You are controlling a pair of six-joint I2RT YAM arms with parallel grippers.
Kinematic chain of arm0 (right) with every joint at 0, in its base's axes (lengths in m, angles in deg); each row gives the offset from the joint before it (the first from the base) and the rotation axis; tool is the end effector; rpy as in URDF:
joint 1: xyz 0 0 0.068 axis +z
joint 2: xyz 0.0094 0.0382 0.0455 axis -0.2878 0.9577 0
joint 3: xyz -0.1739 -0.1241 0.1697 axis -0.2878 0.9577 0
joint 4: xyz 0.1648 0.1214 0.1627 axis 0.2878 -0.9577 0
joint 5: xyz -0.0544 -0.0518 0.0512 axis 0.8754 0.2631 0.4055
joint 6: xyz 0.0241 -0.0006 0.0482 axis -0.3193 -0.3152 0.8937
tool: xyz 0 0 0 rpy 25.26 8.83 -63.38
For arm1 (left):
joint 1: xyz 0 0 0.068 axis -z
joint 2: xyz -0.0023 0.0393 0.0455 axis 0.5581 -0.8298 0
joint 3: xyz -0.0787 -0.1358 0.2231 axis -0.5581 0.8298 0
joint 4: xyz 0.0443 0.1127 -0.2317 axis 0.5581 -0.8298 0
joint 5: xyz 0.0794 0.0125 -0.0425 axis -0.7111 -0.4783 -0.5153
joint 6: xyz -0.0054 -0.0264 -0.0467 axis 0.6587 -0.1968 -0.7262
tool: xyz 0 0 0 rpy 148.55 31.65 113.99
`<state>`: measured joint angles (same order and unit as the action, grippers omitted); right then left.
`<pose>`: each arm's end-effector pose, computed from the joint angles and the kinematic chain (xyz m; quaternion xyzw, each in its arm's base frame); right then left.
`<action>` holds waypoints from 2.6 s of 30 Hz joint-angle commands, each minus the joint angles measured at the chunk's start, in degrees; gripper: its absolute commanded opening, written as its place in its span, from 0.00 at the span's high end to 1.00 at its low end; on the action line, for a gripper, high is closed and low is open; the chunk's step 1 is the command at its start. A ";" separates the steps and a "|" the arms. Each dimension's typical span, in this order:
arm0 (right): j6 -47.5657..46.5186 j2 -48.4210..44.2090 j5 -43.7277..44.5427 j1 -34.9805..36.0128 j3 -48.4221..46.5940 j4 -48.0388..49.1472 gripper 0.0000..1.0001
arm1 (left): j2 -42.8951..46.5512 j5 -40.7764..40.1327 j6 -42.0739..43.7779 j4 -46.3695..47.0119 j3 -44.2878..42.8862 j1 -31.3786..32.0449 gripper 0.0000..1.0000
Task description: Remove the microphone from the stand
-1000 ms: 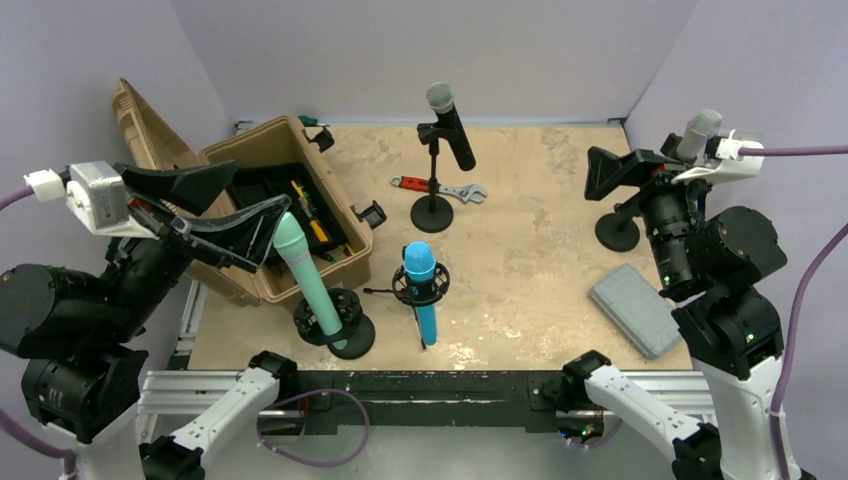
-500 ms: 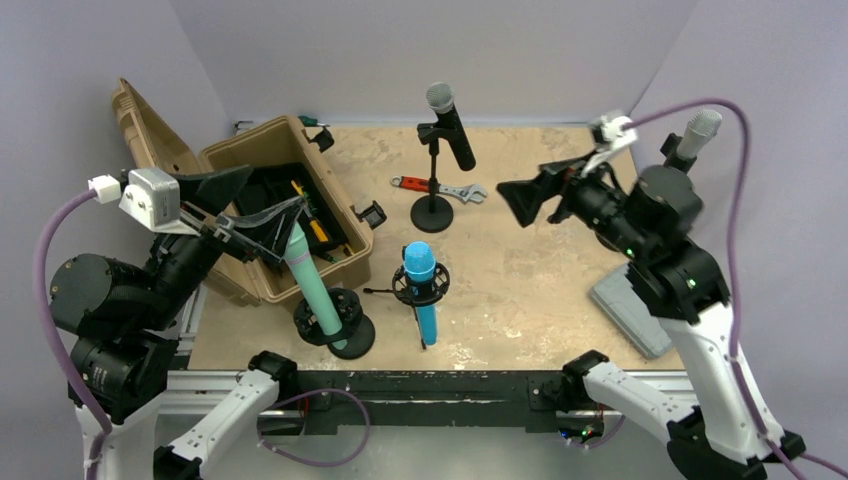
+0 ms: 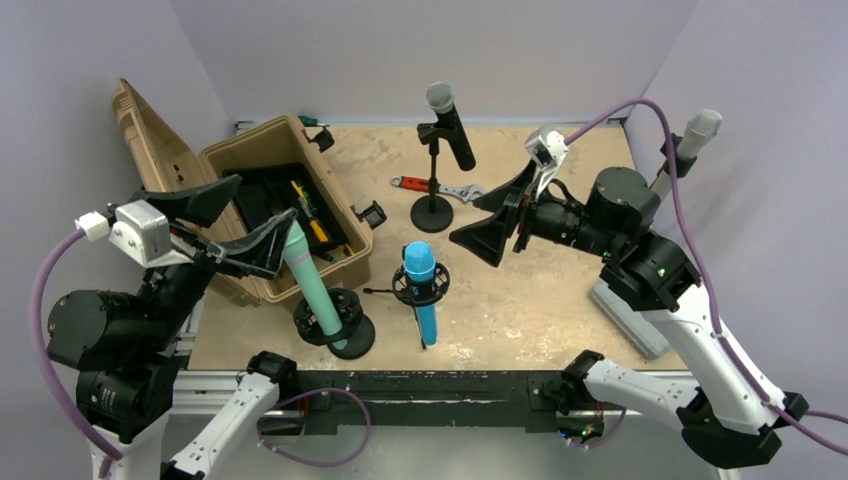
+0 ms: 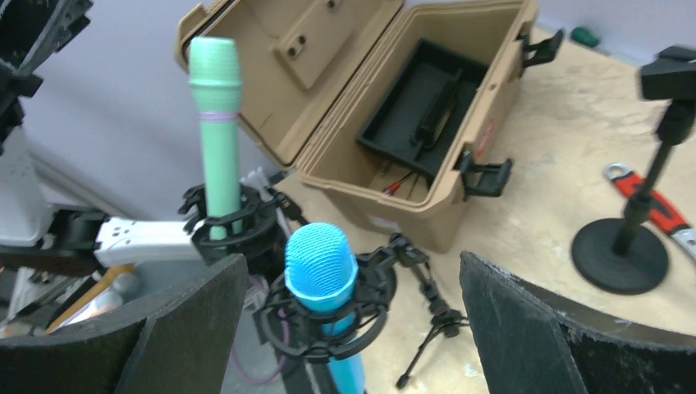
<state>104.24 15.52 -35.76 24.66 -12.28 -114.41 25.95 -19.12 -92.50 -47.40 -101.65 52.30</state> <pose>0.1246 0.1287 0.4758 -0.2727 0.6749 0.4683 0.5009 0.0160 -0.0138 0.5120 0.1299 0.5538 -0.2682 0.7775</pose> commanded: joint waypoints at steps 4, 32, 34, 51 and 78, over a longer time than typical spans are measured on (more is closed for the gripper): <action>2.98 3.43 7.84 10.33 1.50 4.56 0.16 | 3.44 0.73 1.56 6.35 4.15 -0.62 0.04; 1.96 6.50 18.37 17.76 5.89 4.92 0.43 | 7.84 -1.69 1.40 12.17 11.75 -0.67 0.06; 1.60 6.36 19.30 17.76 4.91 4.52 0.49 | 7.84 -1.85 1.38 12.25 11.89 -0.66 0.06; -2.75 12.28 24.45 17.76 -13.21 -1.85 0.81 | 9.00 -1.63 1.00 12.82 12.85 -0.79 0.07; -21.94 6.04 82.43 17.64 -19.13 11.15 1.00 | 8.94 -0.28 -0.21 13.17 13.02 -0.79 0.07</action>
<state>91.69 24.77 23.03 42.45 -38.42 -113.86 34.86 -20.25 -91.80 -36.10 -88.78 51.95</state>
